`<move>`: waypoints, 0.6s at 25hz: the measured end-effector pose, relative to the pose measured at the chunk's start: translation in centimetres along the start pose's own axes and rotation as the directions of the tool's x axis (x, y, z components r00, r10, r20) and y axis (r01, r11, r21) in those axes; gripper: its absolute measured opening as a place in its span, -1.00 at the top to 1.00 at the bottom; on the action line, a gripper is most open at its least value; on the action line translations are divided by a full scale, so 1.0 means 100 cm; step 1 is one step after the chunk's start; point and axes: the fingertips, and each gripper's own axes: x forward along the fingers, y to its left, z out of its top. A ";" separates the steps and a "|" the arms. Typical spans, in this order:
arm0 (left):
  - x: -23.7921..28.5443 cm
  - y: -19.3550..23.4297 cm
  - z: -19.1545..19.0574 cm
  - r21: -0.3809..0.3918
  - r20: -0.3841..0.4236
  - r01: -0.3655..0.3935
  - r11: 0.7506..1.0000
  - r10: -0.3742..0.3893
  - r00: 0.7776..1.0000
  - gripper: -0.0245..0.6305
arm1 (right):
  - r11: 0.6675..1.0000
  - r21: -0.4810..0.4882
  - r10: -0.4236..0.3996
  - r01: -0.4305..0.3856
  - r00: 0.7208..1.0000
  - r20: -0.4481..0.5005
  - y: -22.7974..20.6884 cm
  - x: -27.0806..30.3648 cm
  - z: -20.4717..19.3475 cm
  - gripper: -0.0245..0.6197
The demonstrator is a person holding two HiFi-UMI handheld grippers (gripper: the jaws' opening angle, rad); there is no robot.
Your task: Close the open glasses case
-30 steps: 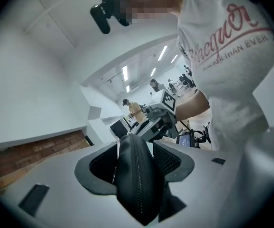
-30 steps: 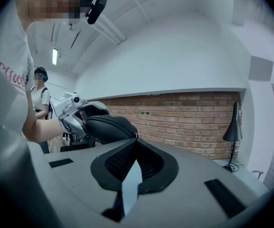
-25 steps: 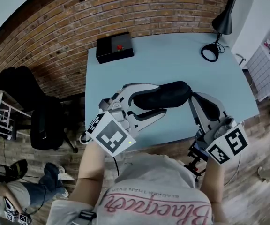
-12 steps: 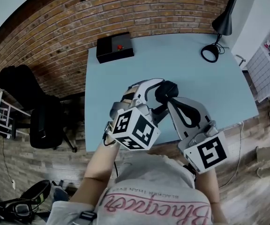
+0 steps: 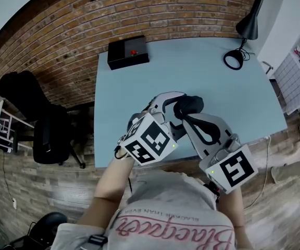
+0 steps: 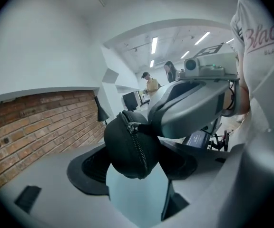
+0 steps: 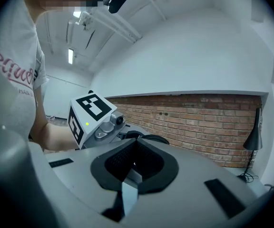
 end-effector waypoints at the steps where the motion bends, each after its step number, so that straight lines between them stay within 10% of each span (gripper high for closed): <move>1: 0.000 -0.001 0.001 -0.010 0.007 0.008 1.000 -0.008 1.000 0.00 | 1.000 0.013 0.022 -0.022 1.000 -0.007 0.000 -0.002 -0.001 0.86; 15: 0.005 -0.012 -0.001 -0.049 -0.030 0.061 0.997 -0.062 0.998 -0.02 | 0.996 -0.072 0.039 -0.046 0.995 -0.088 -0.015 -0.012 -0.001 0.86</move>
